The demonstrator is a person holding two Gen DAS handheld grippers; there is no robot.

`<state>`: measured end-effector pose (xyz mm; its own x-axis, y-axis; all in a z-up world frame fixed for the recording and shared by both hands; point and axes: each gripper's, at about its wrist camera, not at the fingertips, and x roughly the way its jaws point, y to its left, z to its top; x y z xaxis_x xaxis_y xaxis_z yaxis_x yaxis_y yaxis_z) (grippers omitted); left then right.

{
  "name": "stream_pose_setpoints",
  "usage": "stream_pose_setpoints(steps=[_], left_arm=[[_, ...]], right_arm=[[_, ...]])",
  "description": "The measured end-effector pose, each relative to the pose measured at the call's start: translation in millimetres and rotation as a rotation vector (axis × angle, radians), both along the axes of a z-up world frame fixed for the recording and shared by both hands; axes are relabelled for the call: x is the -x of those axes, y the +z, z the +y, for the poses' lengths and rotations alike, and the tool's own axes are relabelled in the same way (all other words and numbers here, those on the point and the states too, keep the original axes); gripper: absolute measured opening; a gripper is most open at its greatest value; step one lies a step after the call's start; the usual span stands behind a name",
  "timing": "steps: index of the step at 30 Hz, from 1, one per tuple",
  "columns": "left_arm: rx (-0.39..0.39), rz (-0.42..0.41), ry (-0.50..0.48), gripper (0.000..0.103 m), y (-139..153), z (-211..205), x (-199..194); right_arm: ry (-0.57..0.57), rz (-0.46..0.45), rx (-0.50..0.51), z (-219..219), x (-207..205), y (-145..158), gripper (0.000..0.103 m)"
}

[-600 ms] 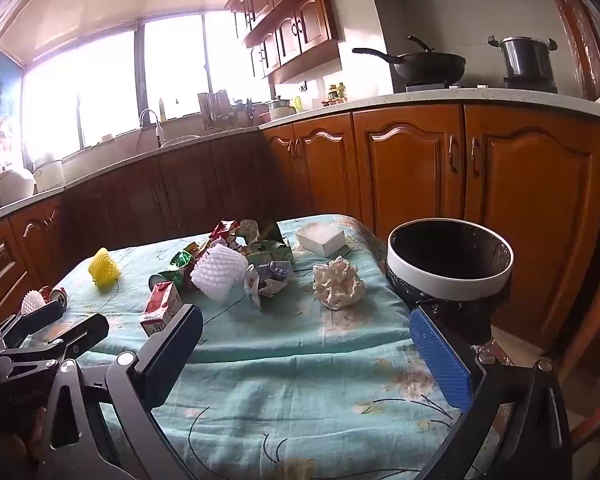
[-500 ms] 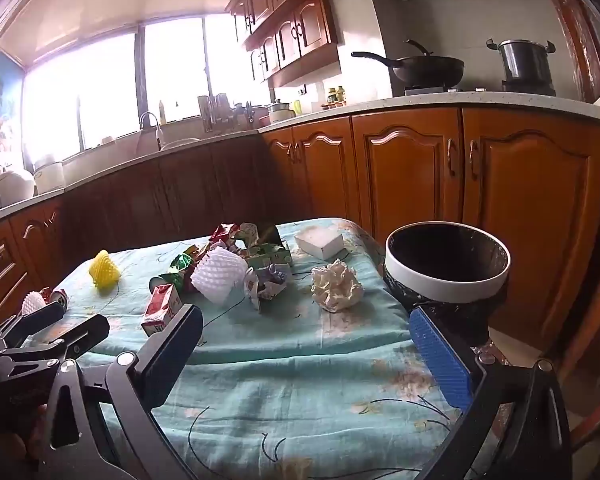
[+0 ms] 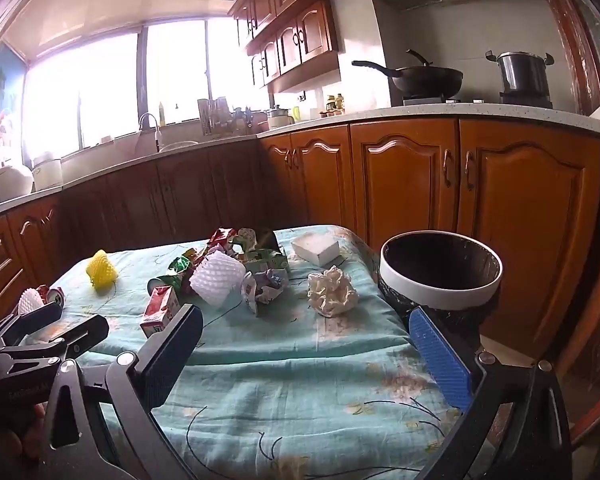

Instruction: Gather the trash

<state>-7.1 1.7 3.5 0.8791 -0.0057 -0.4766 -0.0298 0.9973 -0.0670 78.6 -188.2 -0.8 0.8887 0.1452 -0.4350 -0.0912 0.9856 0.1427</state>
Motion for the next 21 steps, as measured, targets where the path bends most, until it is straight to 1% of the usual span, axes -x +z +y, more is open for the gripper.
stream_pose_setpoints(steps=[10,12,21], left_arm=[[-0.001,-0.021,0.014,0.102,3.5,6.0,3.0],[-0.005,-0.022,0.014,0.102,1.0,0.9,5.3],[-0.005,-0.023,0.013,0.102,1.3,0.5,6.6]], right_arm=[[0.011,-0.024,0.004,3.3,4.8,3.3,0.103],[0.013,-0.029,0.005,3.9,5.6,4.2,0.103],[0.017,-0.031,0.008,5.0,6.8,5.4,0.103]])
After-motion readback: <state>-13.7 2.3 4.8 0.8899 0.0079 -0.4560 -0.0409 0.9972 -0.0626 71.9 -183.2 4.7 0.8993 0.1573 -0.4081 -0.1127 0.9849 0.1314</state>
